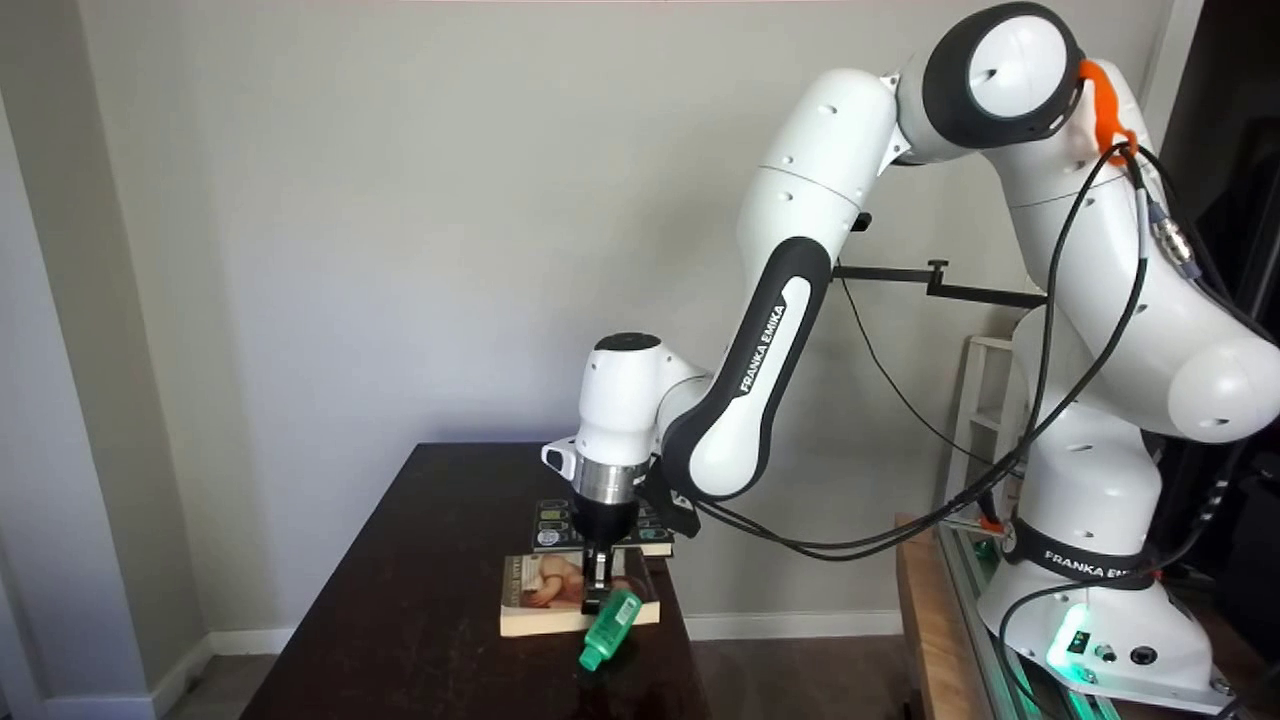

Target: Remove the green bottle from the book on the left, put it on the table, pick up the book on the left and put it on the other book

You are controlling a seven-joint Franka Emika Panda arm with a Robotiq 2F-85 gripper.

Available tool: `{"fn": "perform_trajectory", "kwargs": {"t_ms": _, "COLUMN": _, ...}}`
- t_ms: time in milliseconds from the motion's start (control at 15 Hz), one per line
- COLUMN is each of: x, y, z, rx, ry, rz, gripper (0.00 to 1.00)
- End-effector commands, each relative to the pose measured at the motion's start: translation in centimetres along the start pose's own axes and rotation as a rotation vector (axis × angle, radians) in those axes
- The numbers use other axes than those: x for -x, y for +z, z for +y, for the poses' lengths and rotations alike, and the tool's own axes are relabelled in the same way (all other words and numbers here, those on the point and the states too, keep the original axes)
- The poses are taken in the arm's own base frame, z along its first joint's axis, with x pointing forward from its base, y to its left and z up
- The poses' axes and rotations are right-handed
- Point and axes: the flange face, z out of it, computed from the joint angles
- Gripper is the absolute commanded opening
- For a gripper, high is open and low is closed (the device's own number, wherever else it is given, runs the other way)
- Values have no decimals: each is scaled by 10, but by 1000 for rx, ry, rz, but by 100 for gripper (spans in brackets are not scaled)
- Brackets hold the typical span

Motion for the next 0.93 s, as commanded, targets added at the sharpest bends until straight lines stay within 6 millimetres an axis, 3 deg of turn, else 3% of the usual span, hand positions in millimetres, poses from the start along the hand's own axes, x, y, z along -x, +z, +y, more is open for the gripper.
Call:
{"fn": "perform_trajectory", "kwargs": {"t_ms": 0, "x": -3, "y": -10, "z": -13, "rx": -74, "ry": -17, "rz": -33, "gripper": 0}}
{"fn": "perform_trajectory", "kwargs": {"t_ms": 200, "x": -6, "y": -15, "z": -6, "rx": -9, "ry": -27, "rz": -6, "gripper": 0}}
{"fn": "perform_trajectory", "kwargs": {"t_ms": 267, "x": -6, "y": -17, "z": -2, "rx": 10, "ry": -37, "rz": -4, "gripper": 26}}
{"fn": "perform_trajectory", "kwargs": {"t_ms": 333, "x": -6, "y": -16, "z": 2, "rx": 39, "ry": -52, "rz": 1, "gripper": 27}}
{"fn": "perform_trajectory", "kwargs": {"t_ms": 533, "x": -6, "y": -15, "z": 7, "rx": 80, "ry": -84, "rz": 10, "gripper": 45}}
{"fn": "perform_trajectory", "kwargs": {"t_ms": 867, "x": -8, "y": -15, "z": 3, "rx": 101, "ry": -112, "rz": 34, "gripper": 82}}
